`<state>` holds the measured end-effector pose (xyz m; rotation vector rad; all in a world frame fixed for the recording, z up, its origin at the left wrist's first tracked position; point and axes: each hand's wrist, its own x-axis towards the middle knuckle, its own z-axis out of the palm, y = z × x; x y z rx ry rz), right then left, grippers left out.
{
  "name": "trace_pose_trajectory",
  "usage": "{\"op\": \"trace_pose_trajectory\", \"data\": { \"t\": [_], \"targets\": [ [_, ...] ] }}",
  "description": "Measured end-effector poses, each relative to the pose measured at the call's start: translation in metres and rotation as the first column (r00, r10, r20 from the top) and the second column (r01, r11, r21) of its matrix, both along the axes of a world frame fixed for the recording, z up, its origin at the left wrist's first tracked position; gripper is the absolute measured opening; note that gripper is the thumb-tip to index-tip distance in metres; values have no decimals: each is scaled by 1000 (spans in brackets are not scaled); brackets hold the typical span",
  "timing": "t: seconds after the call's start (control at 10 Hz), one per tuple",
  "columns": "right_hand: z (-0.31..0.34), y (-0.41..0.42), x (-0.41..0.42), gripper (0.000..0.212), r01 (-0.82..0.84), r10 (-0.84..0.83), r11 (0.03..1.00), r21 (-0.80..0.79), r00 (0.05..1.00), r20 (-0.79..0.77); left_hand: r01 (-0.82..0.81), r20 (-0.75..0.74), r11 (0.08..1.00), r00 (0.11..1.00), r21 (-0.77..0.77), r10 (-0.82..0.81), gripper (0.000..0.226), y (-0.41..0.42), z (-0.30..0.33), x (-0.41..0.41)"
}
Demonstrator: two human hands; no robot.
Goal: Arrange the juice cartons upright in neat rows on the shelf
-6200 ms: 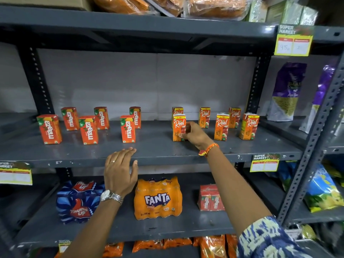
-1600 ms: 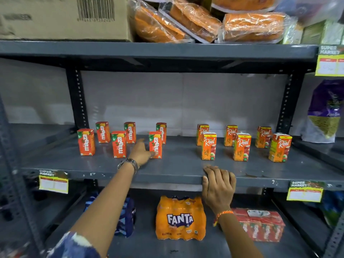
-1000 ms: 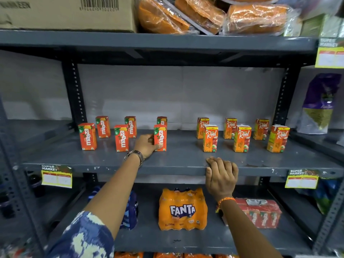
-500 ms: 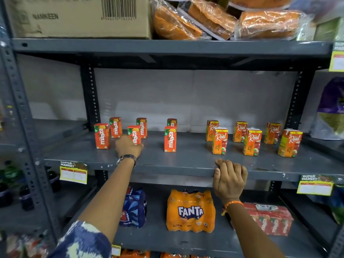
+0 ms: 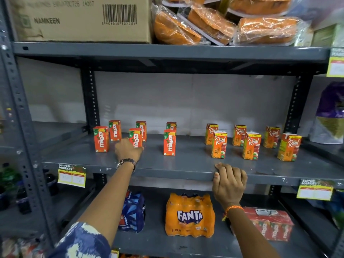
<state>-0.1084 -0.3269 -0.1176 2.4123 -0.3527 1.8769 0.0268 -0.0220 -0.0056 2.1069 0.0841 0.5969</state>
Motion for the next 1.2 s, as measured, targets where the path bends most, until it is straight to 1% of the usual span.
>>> {"op": "trace_pose_trajectory", "data": {
  "t": [0.1, 0.2, 0.3, 0.4, 0.5, 0.6, 0.8, 0.9, 1.0, 1.1, 1.2],
  "targets": [
    [-1, -2, 1, 41, 0, 0, 1000, -4, 1000, -9, 45, -29, 995, 998, -86, -47, 61, 7, 1, -4],
    [-4, -4, 4, 42, -2, 2, 1000, -2, 1000, -4, -7, 77, 976, 997, -217, 24, 63, 32, 7, -5],
    [-4, -3, 4, 42, 2, -2, 1000, -3, 1000, 1, -185, 207, 890, 934, -416, 291, 72, 66, 14, 3],
    [-2, -2, 4, 42, 13, -13, 1000, -3, 1000, 4, -282, 71, 864, 938, -417, 340, 80, 87, 20, 21],
    [0, 0, 2, 43, 14, -14, 1000, 9, 1000, 3, -235, -106, 951, 970, -199, 218, 81, 91, 18, 34],
    [1, 1, -1, 42, 12, -12, 1000, 5, 1000, 11, -178, -125, 979, 978, -99, 165, 81, 90, 11, 38],
    [2, 2, 0, 43, 15, -15, 1000, -7, 1000, 11, -228, -102, 974, 969, 0, 227, 69, 89, 8, 43],
    [1, 2, 0, 41, 14, -14, 1000, -8, 1000, 27, -253, -84, 968, 964, 4, 252, 67, 89, 4, 43],
    [1, 0, 1, 40, 20, -20, 1000, -7, 1000, 1, -257, -101, 966, 961, 4, 256, 67, 88, 4, 40],
    [-1, -2, 0, 40, 7, -7, 1000, -7, 1000, -17, -235, -133, 971, 965, -36, 228, 72, 89, 4, 42],
    [2, 2, -4, 39, -41, 44, 998, 44, 997, -63, -224, -119, 966, 970, -126, 210, 92, 90, 8, 34]
  ]
}}
